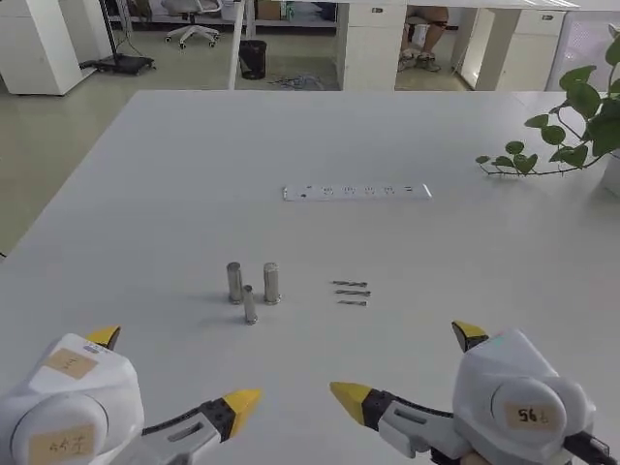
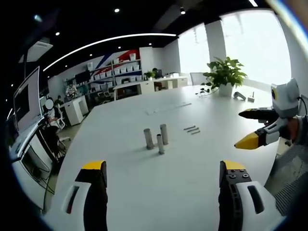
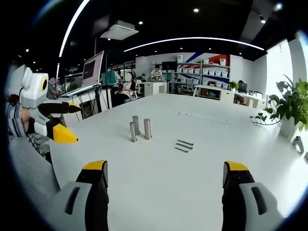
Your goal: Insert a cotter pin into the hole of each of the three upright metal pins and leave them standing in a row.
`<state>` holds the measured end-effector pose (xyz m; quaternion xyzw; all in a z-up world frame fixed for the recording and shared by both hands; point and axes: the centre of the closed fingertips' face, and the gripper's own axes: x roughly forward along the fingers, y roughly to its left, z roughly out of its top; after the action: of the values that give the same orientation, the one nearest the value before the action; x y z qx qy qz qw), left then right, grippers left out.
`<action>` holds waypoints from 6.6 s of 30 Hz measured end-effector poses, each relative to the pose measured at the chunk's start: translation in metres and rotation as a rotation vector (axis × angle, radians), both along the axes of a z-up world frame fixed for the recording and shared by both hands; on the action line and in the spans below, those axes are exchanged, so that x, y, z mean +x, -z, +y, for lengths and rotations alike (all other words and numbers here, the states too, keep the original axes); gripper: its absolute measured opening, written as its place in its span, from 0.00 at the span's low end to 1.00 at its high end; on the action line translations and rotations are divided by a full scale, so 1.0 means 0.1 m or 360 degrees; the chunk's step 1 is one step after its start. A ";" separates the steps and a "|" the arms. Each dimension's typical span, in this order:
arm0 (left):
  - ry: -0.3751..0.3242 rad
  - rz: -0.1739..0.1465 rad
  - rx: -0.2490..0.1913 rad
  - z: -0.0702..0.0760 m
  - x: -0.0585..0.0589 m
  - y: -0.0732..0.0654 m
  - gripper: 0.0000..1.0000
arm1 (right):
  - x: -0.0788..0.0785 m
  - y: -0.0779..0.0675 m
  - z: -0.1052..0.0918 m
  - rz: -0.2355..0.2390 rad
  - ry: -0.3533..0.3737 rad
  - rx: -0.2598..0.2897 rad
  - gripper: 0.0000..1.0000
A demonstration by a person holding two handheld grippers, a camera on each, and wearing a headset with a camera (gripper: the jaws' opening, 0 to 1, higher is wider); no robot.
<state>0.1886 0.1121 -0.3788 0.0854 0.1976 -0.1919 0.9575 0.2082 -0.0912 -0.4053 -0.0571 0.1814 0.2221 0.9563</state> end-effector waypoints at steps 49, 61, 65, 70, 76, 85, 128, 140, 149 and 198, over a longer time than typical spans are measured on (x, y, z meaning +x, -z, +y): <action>0.0029 -0.0014 0.0011 0.01 0.02 -0.04 0.97 | 0.05 -0.07 0.09 0.0022 -0.0079 0.0048 0.77; 0.0042 -0.0001 -0.0027 -0.02 0.05 -0.04 0.96 | 0.30 0.02 0.58 0.0095 -0.0351 0.0072 0.55; 0.0036 -0.0014 -0.0037 -0.01 0.08 -0.06 0.96 | 0.42 0.03 0.75 0.0073 -0.0426 0.0082 0.49; 0.0024 -0.0031 -0.0042 0.02 0.10 -0.07 0.95 | 0.56 0.07 0.96 0.0068 -0.0522 0.0075 0.44; 0.0011 -0.0024 -0.0052 0.05 0.13 -0.04 0.95 | 0.73 0.17 1.15 0.0068 -0.0589 0.0078 0.42; 0.0005 -0.0005 -0.0073 0.05 0.19 0.05 0.94 | 0.93 0.32 1.47 0.0093 -0.0709 0.0114 0.29; 0.0021 0.0048 -0.0174 0.00 0.22 0.12 0.90 | 1.05 0.60 1.68 0.0131 -0.0743 0.0051 0.04; 0.0054 0.0057 -0.0171 -0.10 0.15 0.11 0.89 | 0.88 0.59 1.42 0.0095 -0.0692 -0.0070 0.04; 0.0076 0.0060 -0.0159 -0.15 0.13 0.10 0.88 | 0.81 0.61 1.30 0.0117 -0.0651 -0.0074 0.04; 0.0089 0.0107 -0.0116 -0.14 0.15 0.13 0.89 | 1.02 0.67 0.35 0.0506 -0.0725 -0.0469 0.20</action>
<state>0.2037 0.0980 -0.3921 0.0495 0.2201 -0.2285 0.9470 0.3106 -0.0563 -0.4728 -0.1988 0.3413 0.4082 0.8230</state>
